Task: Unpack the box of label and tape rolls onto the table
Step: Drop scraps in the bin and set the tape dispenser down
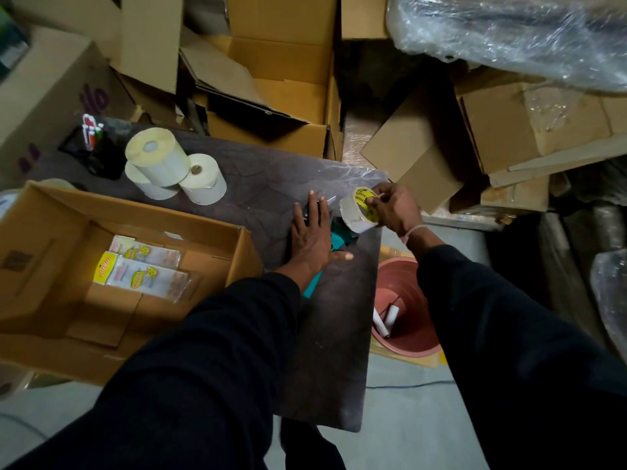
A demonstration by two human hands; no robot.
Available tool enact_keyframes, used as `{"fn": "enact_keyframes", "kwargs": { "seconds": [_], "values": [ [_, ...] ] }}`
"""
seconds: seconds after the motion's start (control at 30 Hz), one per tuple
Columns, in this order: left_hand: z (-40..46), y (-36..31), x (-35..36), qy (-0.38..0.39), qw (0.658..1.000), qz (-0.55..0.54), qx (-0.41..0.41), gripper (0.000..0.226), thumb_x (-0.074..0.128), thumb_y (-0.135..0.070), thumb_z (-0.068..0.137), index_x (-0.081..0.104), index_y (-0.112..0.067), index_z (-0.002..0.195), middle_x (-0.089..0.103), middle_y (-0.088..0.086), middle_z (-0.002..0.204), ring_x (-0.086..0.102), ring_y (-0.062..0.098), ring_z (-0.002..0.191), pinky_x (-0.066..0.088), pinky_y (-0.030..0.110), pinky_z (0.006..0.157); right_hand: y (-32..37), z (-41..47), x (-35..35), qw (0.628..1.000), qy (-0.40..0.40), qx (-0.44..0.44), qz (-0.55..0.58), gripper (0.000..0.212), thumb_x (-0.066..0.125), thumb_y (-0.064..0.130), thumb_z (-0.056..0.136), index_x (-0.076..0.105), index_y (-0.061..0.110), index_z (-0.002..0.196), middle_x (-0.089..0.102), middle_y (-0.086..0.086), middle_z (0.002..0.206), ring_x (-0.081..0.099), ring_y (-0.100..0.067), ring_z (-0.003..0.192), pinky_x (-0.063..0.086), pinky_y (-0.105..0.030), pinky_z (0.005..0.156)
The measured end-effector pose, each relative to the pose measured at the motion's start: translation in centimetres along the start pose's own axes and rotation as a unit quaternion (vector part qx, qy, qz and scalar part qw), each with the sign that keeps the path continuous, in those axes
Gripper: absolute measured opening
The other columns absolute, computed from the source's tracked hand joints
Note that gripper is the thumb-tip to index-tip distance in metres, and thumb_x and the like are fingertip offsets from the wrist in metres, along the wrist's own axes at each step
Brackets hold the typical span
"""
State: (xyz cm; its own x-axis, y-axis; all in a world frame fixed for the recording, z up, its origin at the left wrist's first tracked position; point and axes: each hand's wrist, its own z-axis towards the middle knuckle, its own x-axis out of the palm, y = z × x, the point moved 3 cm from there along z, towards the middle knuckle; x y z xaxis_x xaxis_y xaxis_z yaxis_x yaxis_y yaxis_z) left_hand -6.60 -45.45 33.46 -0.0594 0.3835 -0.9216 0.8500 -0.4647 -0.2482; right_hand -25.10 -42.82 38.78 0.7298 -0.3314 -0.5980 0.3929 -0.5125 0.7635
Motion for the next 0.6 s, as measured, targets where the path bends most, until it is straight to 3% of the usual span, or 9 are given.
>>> {"fn": "enact_keyframes", "kwargs": {
  "seconds": [0.07, 0.17, 0.2, 0.27, 0.3, 0.37, 0.47, 0.57, 0.6],
  "values": [
    [0.1, 0.0, -0.2, 0.004, 1.000, 0.012, 0.003, 0.146, 0.066, -0.084, 0.067, -0.019, -0.011, 0.160, -0.026, 0.017, 0.167, -0.015, 0.053, 0.152, 0.008, 0.063, 0.124, -0.6, -1.3, -0.5, 0.999, -0.001, 0.033, 0.033, 0.008, 0.067, 0.010, 0.093, 0.070, 0.012, 0.099, 0.073, -0.017, 0.097, 0.074, -0.033, 0.079, 0.063, -0.048, 0.064],
    [-0.1, 0.4, -0.6, 0.011, 1.000, 0.027, 0.011, 0.149, 0.064, -0.088, 0.065, -0.021, -0.009, 0.159, -0.029, 0.021, 0.165, -0.024, 0.053, 0.149, -0.001, 0.066, 0.123, -1.1, -3.1, -1.7, 0.989, -0.044, 0.102, 0.102, 0.018, 0.061, 0.004, 0.090, 0.065, 0.015, 0.077, 0.072, -0.025, 0.091, 0.073, -0.042, 0.073, 0.062, -0.055, 0.062],
    [-0.3, 0.4, -0.9, 0.008, 0.999, 0.035, 0.019, 0.149, 0.064, -0.088, 0.065, -0.020, -0.009, 0.159, -0.029, 0.021, 0.165, -0.026, 0.052, 0.148, -0.003, 0.066, 0.122, -1.2, -4.0, -2.4, 0.980, -0.071, 0.132, 0.133, 0.024, 0.060, 0.002, 0.088, 0.061, 0.017, 0.069, 0.071, -0.024, 0.083, 0.072, -0.043, 0.071, 0.062, -0.053, 0.064],
    [-1.0, -0.1, -1.7, -0.011, 0.997, 0.052, 0.047, 0.144, 0.067, -0.083, 0.068, -0.017, -0.011, 0.160, -0.028, 0.022, 0.165, -0.027, 0.050, 0.149, -0.007, 0.064, 0.123, -3.7, -6.7, -3.8, 0.964, -0.100, 0.191, 0.156, 0.027, 0.061, 0.001, 0.086, 0.057, 0.018, 0.065, 0.066, -0.009, 0.061, 0.071, -0.035, 0.076, 0.062, -0.032, 0.063],
    [-1.4, -0.5, -2.0, -0.020, 0.996, 0.056, 0.061, 0.141, 0.068, -0.081, 0.070, -0.015, -0.011, 0.161, -0.027, 0.022, 0.166, -0.026, 0.050, 0.150, -0.008, 0.062, 0.122, -5.5, -8.3, -4.2, 0.959, -0.086, 0.219, 0.160, 0.026, 0.059, 0.005, 0.089, 0.055, 0.020, 0.068, 0.064, 0.000, 0.051, 0.070, -0.028, 0.083, 0.059, -0.022, 0.057],
    [-2.3, -1.1, -2.2, -0.023, 0.995, 0.055, 0.078, 0.134, 0.069, -0.075, 0.075, -0.012, -0.011, 0.162, -0.023, 0.023, 0.166, -0.024, 0.049, 0.151, -0.008, 0.059, 0.122, -9.7, -11.9, -4.2, 0.925, -0.060, 0.300, 0.226, 0.020, 0.052, 0.012, 0.096, 0.054, 0.021, 0.078, 0.064, 0.015, 0.046, 0.071, -0.019, 0.089, 0.055, -0.018, 0.049],
    [-3.7, -1.8, -1.5, -0.011, 0.994, 0.054, 0.091, 0.127, 0.069, -0.067, 0.082, -0.012, -0.012, 0.162, -0.023, 0.022, 0.167, -0.024, 0.048, 0.151, -0.006, 0.060, 0.124, -11.9, -15.4, -4.2, 0.889, -0.091, 0.345, 0.287, 0.013, 0.058, 0.006, 0.097, 0.062, 0.006, 0.085, 0.059, 0.006, 0.038, 0.065, -0.009, 0.041, 0.048, -0.019, 0.035],
    [-4.9, -2.0, -0.5, 0.010, 0.994, 0.049, 0.096, 0.121, 0.072, -0.056, 0.086, -0.011, -0.012, 0.162, -0.026, 0.022, 0.166, -0.026, 0.046, 0.151, -0.004, 0.058, 0.126, -11.5, -18.7, -4.1, 0.881, -0.080, 0.320, 0.340, 0.021, 0.044, -0.002, 0.100, 0.055, -0.003, 0.118, 0.058, 0.015, 0.038, 0.060, 0.001, 0.036, 0.048, -0.014, 0.037],
    [-5.2, -1.9, -0.3, 0.012, 0.994, 0.051, 0.095, 0.119, 0.072, -0.053, 0.087, -0.011, -0.012, 0.162, -0.026, 0.022, 0.166, -0.026, 0.046, 0.151, -0.003, 0.057, 0.126, -12.2, -19.6, -3.9, 0.874, -0.072, 0.334, 0.347, 0.017, 0.045, -0.001, 0.100, 0.055, -0.008, 0.113, 0.059, 0.014, 0.038, 0.060, 0.000, 0.036, 0.048, -0.015, 0.037]
  ]
}}
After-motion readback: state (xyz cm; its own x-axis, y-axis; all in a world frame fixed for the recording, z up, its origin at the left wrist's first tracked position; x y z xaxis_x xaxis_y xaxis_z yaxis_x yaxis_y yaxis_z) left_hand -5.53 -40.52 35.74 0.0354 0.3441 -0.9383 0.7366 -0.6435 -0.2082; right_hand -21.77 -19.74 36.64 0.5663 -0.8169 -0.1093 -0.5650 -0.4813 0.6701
